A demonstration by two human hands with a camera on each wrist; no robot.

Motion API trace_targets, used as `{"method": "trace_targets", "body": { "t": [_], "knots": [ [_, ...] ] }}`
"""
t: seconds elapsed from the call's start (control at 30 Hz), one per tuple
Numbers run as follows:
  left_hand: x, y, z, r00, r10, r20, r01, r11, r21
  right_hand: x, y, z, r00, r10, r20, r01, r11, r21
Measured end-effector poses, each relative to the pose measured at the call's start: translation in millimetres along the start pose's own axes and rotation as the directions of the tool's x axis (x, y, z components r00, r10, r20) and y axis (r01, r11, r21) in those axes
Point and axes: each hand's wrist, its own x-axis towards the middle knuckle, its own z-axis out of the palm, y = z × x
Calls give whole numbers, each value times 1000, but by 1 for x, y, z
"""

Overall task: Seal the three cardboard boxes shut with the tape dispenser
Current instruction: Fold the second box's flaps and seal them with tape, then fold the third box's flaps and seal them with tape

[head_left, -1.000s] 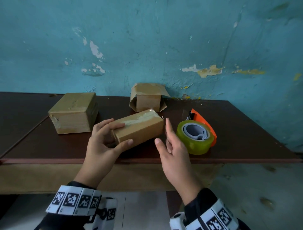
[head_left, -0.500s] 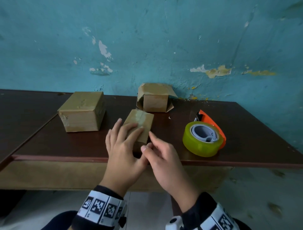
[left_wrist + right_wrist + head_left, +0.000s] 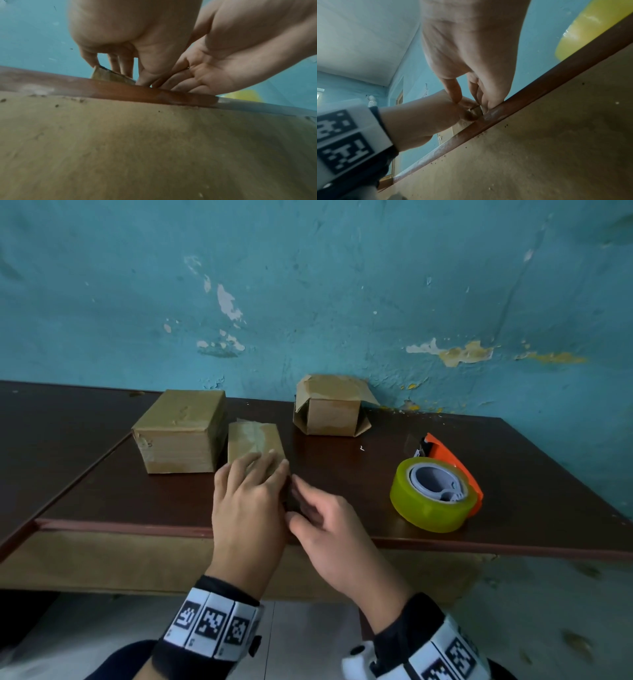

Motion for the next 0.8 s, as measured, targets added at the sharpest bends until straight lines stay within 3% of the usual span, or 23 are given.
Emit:
{"method": "trace_targets", "body": {
  "t": [0.2,0.3,0.43,0.6,0.8],
  "knots": [
    [17,-16,3,999,-31,-41,31,1000,4,-5,3,1,1000,-7,3,7,997,-82],
    [23,-16,1,993,-100,-54,104,993,63,-4,4,0,1000,14,8,-13,997,-80],
    [26,-20,6,986,-160,57,161,987,-20,-2,1,-6,998,52,42,-51,998,-41],
    [29,-22,14,977,-182,112,188,981,-44,14,-15,-24,987,122,101,-113,990,-86],
    [30,-17,20,948,-244,205,252,968,-13,75,-55,-62,991,66,-120,-107,916,-386]
  ]
}}
